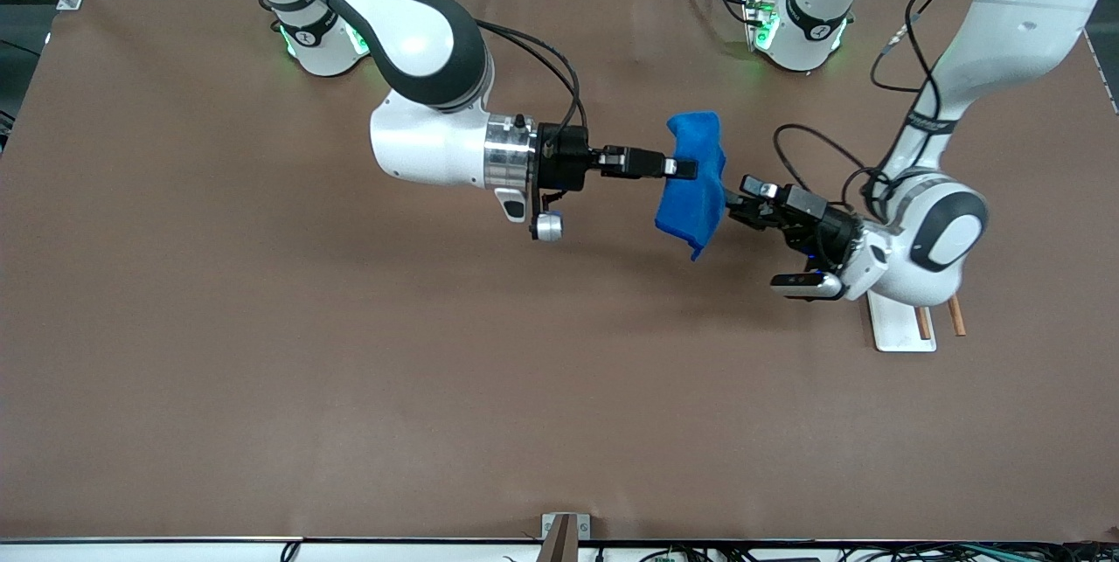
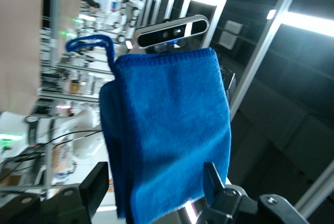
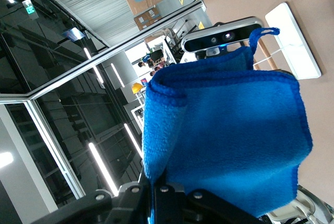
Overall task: Right arm passes towel to left arm to hang
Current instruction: 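Grasp the towel's hanging edge with the left gripper beside the right gripper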
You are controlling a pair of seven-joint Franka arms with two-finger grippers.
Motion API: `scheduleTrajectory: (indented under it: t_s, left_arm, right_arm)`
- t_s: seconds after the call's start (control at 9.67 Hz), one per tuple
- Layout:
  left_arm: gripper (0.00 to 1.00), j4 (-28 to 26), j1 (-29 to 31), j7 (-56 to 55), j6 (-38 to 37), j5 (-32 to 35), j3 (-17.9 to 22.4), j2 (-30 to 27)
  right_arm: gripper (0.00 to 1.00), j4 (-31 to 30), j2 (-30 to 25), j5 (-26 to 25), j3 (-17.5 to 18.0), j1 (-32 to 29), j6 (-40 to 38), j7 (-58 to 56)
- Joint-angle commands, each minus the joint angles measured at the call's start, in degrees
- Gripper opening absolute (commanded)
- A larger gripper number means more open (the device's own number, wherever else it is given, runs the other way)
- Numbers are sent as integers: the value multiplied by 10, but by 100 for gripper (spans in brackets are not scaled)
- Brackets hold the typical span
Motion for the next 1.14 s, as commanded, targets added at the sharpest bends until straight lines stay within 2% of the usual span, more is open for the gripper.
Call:
scheduleTrajectory:
  t_s: [0.0, 0.21, 0.41, 0.52, 0.62, 0.72, 1.03]
  left_arm:
    - [76, 0, 6, 13, -2, -23, -5, 14]
    - [69, 2, 12, 8, -2, -23, -5, 9]
    - [50, 2, 14, 8, -2, -32, -5, 6]
    - [36, 7, 16, 7, -2, -33, -5, 1]
    - [15, 9, 21, 8, -2, -34, -5, 1]
    - [0, 9, 22, 6, -2, -34, -5, 1]
    - [0, 11, 29, -17, -1, -34, -3, -6]
  right_arm:
    - [0, 19, 9, 12, 4, 2, 8, -10]
    - [0, 18, 9, 11, 4, 3, 8, -10]
    - [0, 18, 9, 11, 4, 3, 8, -10]
    - [0, 18, 9, 11, 4, 3, 8, -10]
    - [0, 18, 9, 11, 4, 3, 8, -11]
    - [0, 18, 9, 11, 4, 2, 8, -10]
    - [0, 18, 9, 11, 4, 2, 8, -10]
